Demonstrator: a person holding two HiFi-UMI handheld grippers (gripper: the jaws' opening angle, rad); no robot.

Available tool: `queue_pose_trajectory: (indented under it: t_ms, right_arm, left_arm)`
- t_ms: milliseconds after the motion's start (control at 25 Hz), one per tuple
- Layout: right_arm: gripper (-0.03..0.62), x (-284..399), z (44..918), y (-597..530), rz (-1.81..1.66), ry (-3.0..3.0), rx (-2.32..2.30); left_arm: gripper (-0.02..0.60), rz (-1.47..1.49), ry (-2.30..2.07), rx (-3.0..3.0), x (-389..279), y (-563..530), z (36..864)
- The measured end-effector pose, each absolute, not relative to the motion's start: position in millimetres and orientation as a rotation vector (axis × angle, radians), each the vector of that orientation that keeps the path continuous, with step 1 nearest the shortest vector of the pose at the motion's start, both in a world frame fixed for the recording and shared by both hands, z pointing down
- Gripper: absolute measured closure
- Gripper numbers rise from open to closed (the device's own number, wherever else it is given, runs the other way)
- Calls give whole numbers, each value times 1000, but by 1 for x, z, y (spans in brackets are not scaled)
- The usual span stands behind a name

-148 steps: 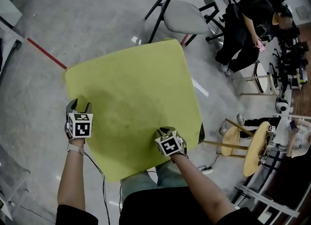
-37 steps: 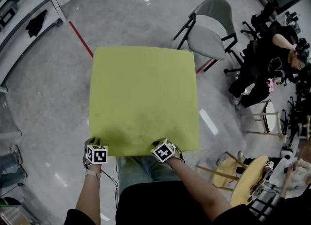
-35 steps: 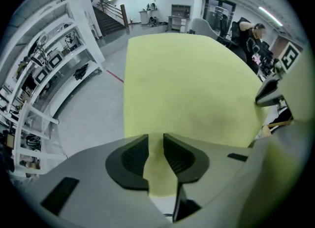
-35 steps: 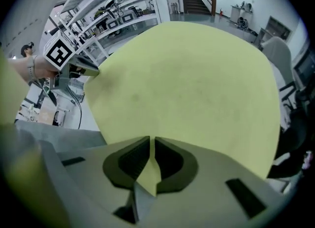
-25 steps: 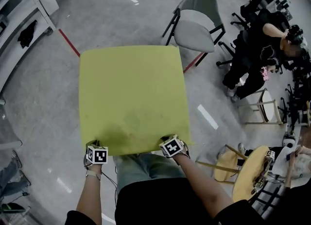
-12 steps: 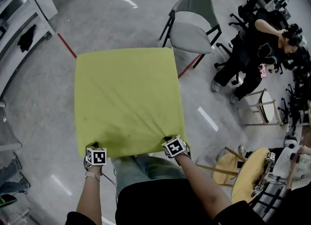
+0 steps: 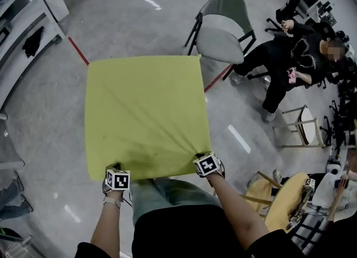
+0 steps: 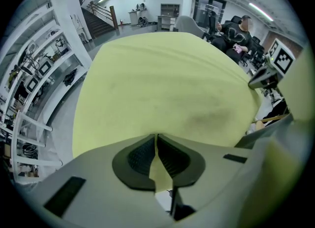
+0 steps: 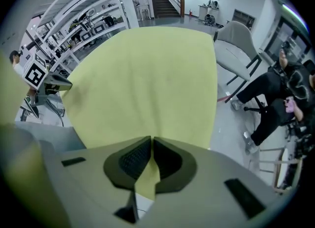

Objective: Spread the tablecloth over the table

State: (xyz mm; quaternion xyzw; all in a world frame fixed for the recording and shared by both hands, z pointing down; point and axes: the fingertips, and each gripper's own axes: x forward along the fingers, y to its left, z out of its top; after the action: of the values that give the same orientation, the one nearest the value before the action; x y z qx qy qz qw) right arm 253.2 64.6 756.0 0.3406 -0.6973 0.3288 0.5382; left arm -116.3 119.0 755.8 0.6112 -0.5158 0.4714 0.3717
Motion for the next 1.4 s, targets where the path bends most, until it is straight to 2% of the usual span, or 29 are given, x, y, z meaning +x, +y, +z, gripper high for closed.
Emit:
queue_pose_trajectory:
  t_ms: [960,1400]
  right_arm:
    - [565,289,745,25,730,-1615,948]
    - [566,212,749,83,771,-1742,679]
  left_arm:
    - [558,1121,-1277,1605,-71,111,756]
    - [557,1218,-1530,1435,-211,103,750]
